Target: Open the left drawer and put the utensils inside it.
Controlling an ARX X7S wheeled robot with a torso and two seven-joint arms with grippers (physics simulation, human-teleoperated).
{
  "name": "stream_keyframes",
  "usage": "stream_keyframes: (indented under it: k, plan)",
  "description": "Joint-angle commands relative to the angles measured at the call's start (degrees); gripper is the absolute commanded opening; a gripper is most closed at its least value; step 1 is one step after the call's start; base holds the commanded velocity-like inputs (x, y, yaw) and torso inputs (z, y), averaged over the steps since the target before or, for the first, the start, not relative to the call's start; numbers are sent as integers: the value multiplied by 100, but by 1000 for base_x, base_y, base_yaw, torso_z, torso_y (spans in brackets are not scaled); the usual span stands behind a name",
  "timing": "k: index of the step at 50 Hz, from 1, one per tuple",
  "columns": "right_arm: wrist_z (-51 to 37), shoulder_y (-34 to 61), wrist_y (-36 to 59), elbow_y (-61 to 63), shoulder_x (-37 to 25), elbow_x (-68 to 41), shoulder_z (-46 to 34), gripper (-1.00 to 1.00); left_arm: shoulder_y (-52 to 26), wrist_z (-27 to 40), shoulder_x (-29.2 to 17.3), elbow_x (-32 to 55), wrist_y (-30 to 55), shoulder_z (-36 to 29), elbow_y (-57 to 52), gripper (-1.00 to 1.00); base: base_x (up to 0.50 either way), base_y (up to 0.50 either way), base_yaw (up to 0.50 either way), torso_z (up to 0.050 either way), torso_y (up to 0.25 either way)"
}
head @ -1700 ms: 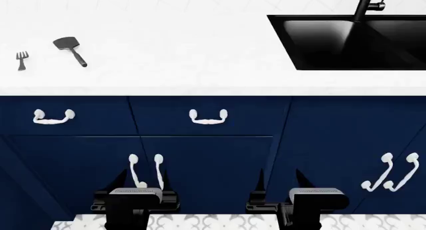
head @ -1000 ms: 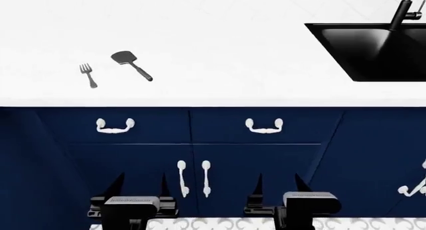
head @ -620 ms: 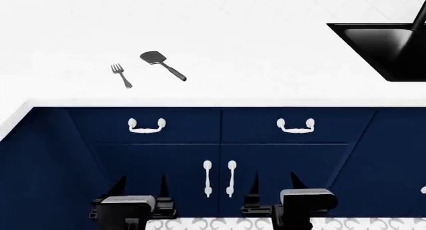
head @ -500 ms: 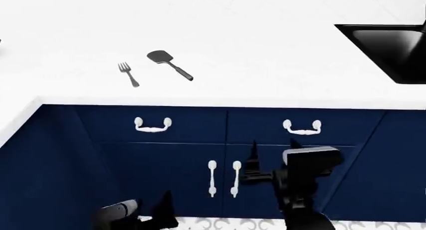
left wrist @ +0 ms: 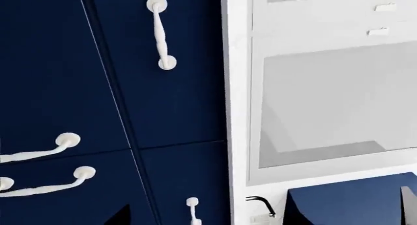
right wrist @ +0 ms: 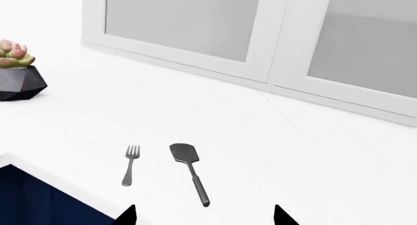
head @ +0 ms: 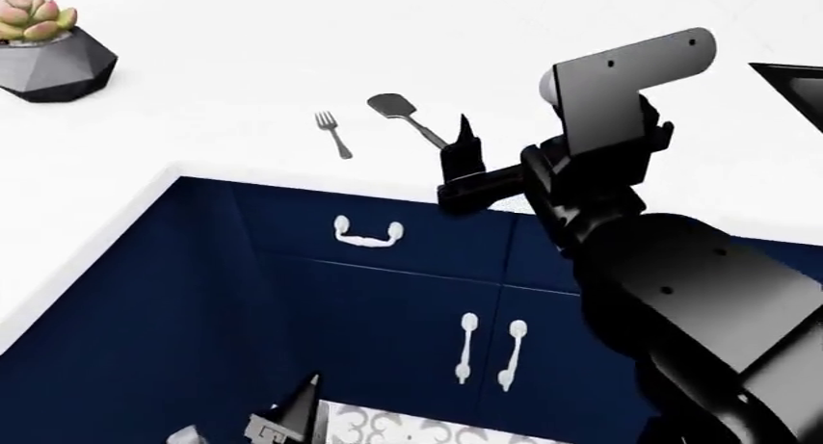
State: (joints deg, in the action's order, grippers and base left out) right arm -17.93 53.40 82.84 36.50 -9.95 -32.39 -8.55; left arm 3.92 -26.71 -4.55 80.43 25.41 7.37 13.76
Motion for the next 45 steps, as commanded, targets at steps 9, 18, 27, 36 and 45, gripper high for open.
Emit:
stream_keyframes:
  k: [9,18,27,36,45]
  plan:
    - [-484,738,192,-762,-183,-741,273,100,-29,-357,-46,458,18,-65,189,100,4,1,500,0,0]
    - [-732,771,172,-952,-205,-573,34,100,-28,-328,-82,500,-13,-111,187,100,55,15,485,0,0]
    - [-242,783,211,-1187,-188,-1062,183,100,-77,-330,-111,510,-39,-179,292,100,96,-319,0,0,0]
    - [-233,738,167,-1224,-256,-1148,124,100,-104,-142,-92,495,-397,-5,304,100,143,-479,0,0,0]
    - [-487,814,160,-1556,-198,-1022,103,100,78,1186,205,-59,-1687,453,-180,100,102,-342,0,0,0]
